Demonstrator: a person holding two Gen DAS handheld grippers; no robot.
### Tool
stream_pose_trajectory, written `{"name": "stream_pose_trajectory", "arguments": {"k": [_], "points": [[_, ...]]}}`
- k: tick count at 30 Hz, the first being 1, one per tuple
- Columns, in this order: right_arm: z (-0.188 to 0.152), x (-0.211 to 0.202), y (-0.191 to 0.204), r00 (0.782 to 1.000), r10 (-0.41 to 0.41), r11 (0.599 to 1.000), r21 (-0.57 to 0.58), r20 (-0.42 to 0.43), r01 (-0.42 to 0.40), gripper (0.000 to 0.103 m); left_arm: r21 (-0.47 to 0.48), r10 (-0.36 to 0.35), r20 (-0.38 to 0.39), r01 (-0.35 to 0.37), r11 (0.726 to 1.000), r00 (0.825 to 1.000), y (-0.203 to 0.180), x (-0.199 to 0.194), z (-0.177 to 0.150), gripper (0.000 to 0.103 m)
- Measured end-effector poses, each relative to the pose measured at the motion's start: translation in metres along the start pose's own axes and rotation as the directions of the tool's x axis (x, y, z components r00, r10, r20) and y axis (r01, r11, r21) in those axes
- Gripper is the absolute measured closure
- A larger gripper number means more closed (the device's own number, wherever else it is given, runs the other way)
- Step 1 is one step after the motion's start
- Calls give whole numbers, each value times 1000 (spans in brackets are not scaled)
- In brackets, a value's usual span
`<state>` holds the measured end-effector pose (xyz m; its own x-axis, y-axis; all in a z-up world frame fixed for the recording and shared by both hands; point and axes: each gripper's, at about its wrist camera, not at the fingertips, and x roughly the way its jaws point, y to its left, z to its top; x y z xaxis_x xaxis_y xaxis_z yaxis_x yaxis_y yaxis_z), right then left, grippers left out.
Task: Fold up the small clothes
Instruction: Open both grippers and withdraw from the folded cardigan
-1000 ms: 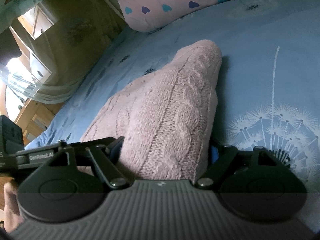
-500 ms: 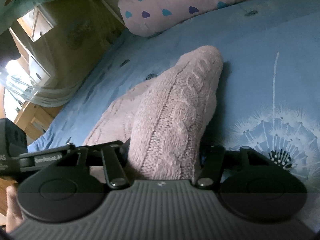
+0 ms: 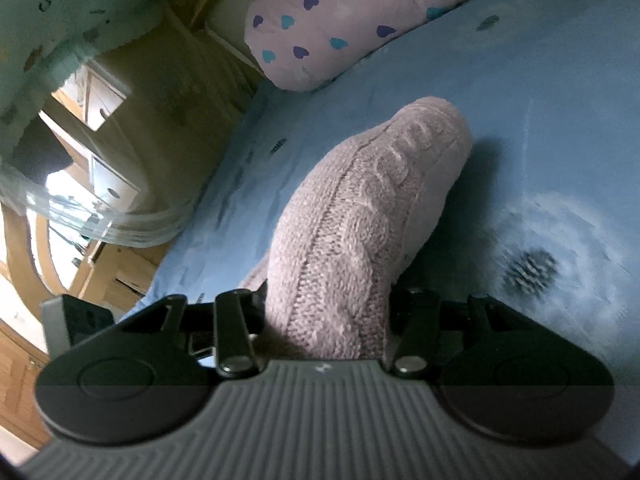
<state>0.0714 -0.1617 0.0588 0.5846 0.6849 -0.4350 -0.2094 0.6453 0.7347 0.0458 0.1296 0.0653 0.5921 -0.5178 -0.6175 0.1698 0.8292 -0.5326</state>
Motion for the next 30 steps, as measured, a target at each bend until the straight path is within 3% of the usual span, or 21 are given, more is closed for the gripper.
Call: {"name": "stream_pose_trajectory", "arguments": {"k": [8,10,12,15,17,19,25,30], "points": [[-20,-84,-26,1000,-3,996,86,-23,5,52,30,-102,-83,104,994,991,-59,-4,-56,38],[-24,-104,-32,999,-32,996,86,-26,34,52,69,-63,-76,69,995,995,-71,-5,-68,38],[-29,-118,-39,996,-89,993,70,-27,90,51,140,22,-58,-14,990,998,-82,-8,-78,38],[-39,-123,-47,976,-215,976,30,-45,217,47,242,154,-25,-143,960,988,-96,-12,-91,37],[-50,-119,-50,957,-283,959,-6,-63,283,45,279,198,-17,-185,942,980,-100,-12,-97,37],[-61,-120,-48,952,-305,952,-34,-34,304,42,299,237,-8,-224,928,971,-100,-15,-101,36],[-80,-139,-24,929,-363,919,-139,73,369,39,311,270,23,-263,913,963,-109,-35,-106,34],[-99,-165,-6,910,-384,881,-234,154,411,39,330,295,59,-298,896,954,-127,-52,-127,17]]}}
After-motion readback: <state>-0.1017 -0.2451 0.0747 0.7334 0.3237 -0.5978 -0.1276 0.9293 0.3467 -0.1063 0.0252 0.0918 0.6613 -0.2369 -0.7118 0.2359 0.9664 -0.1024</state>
